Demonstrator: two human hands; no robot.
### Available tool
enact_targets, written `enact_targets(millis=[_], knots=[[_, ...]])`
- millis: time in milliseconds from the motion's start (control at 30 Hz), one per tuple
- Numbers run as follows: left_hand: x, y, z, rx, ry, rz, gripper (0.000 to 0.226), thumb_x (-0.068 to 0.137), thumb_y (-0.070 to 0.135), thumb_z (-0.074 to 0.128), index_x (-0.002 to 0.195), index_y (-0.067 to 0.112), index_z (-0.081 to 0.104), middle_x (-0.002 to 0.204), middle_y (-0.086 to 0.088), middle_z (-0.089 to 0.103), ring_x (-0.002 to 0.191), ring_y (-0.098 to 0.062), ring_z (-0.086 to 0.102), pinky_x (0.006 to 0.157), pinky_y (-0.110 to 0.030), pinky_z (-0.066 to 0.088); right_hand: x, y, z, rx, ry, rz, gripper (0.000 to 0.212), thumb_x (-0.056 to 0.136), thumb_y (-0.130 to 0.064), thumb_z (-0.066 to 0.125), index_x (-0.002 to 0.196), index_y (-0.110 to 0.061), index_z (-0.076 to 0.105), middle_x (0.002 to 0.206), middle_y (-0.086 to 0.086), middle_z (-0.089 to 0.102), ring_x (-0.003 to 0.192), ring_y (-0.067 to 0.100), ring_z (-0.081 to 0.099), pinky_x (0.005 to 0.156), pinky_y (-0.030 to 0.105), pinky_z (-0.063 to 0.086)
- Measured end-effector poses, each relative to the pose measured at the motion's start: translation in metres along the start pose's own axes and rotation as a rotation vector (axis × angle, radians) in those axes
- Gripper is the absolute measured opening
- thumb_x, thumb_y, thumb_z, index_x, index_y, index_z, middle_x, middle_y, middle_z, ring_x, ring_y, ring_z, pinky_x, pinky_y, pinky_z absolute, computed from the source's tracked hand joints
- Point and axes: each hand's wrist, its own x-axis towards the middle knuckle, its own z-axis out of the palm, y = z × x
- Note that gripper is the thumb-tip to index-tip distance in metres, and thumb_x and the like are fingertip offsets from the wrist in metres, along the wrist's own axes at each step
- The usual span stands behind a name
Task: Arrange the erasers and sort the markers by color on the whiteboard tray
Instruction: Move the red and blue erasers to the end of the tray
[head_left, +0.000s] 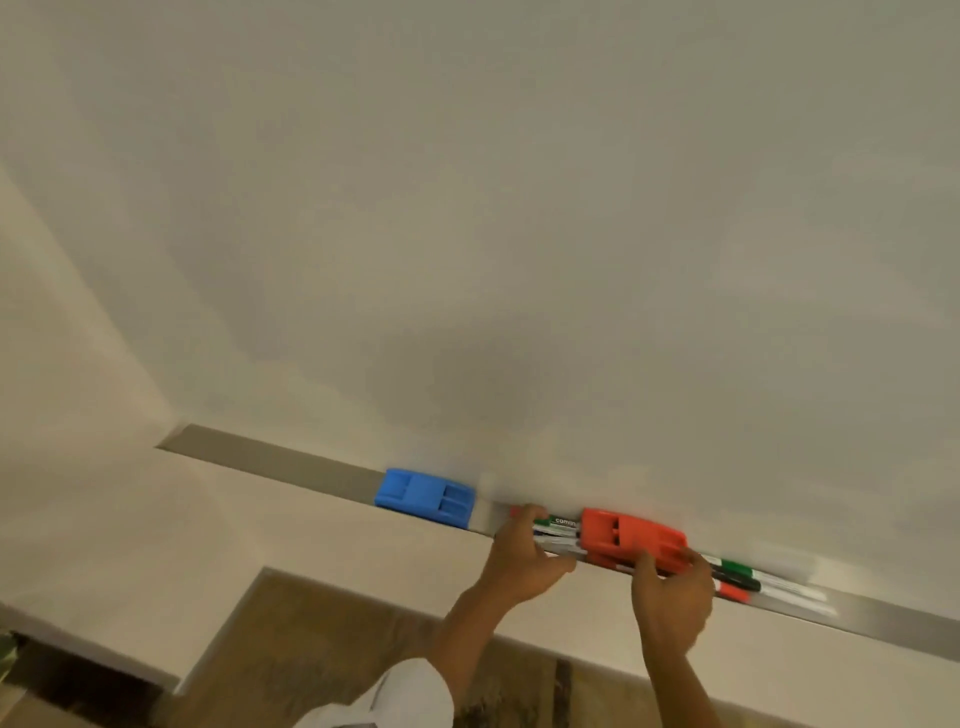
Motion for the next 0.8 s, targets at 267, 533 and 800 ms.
enact_targets(millis=[267,533,800], knots=[[0.014,0.03,0.051,-0.111,-0.156,-0.046,0.058,0.059,0.017,0.075,0.113,0.026,0.056,0.104,0.002,0.066,0.097,-0.016,0.063,0.085,-0.031,0.055,0.022,0.009,-0.018,-0.007,-0.122,-0.045,0.044,0.088,-0.018,0.063,0.127,-0.004,0.05,0.118,0.027,0.065,0.107,0.044,0.06,0.094,0.052,0.047],[-0.012,0.021,-0.009,-0.279,0.155,-0.021,0.05,0.064,0.023,0.072,0.112,0.028,0.057,0.101,-0.003,0.07,0.089,-0.019,0.066,0.074,-0.032,0.054,-0.041,-0.029,0.007,0.082,-0.143,-0.194,0.04,0.088,-0.024,0.065,0.123,-0.015,0.05,0.112,0.019,0.07,0.089,0.034,0.066,0.084,0.042,0.05],[-0.026,-0.04,-0.189,-0.334,0.565,-0.175,0.04,0.077,0.021,0.064,0.115,0.02,0.051,0.089,-0.011,0.069,0.063,-0.025,0.064,0.045,-0.028,0.043,-0.139,-0.094,0.111,0.154,-0.737,-0.382,0.033,0.086,-0.012,0.064,0.108,-0.029,0.046,0.101,0.002,0.068,0.081,0.018,0.066,0.072,0.033,0.055]])
